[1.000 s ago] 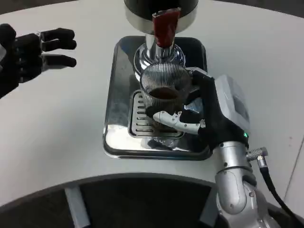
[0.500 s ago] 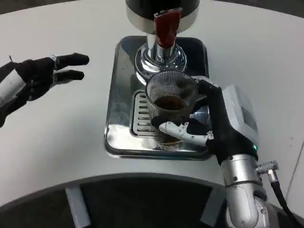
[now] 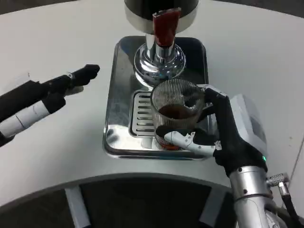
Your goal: Grasp the cup under the faucet to collect the drink, then remove the cup.
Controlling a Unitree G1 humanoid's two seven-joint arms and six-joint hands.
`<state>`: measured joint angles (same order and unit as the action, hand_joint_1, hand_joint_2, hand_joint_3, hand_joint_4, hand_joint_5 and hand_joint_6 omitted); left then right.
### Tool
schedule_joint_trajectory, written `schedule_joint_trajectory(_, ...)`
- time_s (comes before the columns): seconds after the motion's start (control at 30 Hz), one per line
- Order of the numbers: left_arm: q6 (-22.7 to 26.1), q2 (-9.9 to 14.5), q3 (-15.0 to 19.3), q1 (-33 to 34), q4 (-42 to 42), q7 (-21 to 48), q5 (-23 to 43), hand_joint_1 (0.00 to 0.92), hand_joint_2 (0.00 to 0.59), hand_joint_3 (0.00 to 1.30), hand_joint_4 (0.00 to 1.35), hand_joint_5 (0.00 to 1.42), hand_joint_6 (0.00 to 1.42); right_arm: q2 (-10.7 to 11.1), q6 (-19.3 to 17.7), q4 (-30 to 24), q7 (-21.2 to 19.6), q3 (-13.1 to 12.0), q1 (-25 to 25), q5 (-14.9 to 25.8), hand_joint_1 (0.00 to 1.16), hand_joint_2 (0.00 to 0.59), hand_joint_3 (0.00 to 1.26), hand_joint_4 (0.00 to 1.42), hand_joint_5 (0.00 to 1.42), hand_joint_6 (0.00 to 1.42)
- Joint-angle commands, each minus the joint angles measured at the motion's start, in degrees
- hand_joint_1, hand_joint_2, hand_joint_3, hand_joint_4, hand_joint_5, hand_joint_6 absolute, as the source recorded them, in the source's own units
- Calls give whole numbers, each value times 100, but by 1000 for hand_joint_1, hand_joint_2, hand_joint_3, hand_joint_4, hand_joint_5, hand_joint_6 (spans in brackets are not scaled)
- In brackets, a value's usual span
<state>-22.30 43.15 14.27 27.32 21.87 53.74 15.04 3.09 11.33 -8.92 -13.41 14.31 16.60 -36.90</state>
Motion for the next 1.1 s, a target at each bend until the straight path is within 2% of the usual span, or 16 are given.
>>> schedule_joint_trajectory(0.03,-249,-91,-139,-283,-221,-150,-188,0,50,45,0,0,0,-2,-76,-416,38,13,-161,-40,956,284,921,1121,1177,1380)
schedule_joint_trajectory(0.53,-885,-299,-413,-855,-884,-645,-519,0,38,0,0,0,0,135,-87,-1419,546,12,-725,-159,956,284,921,1121,1174,1405)
schedule_joint_trajectory(0.83,-1072,-442,-528,-1388,-1580,-1120,-833,0,36,0,0,0,0,257,-117,-2101,915,101,-1238,-267,956,284,921,1121,1174,1410)
schedule_joint_trajectory(1.1,-1183,-515,-530,-1779,-2119,-1625,-1314,0,29,0,0,0,0,342,-203,-2477,1118,101,-1563,-334,956,284,921,1121,1174,1412)
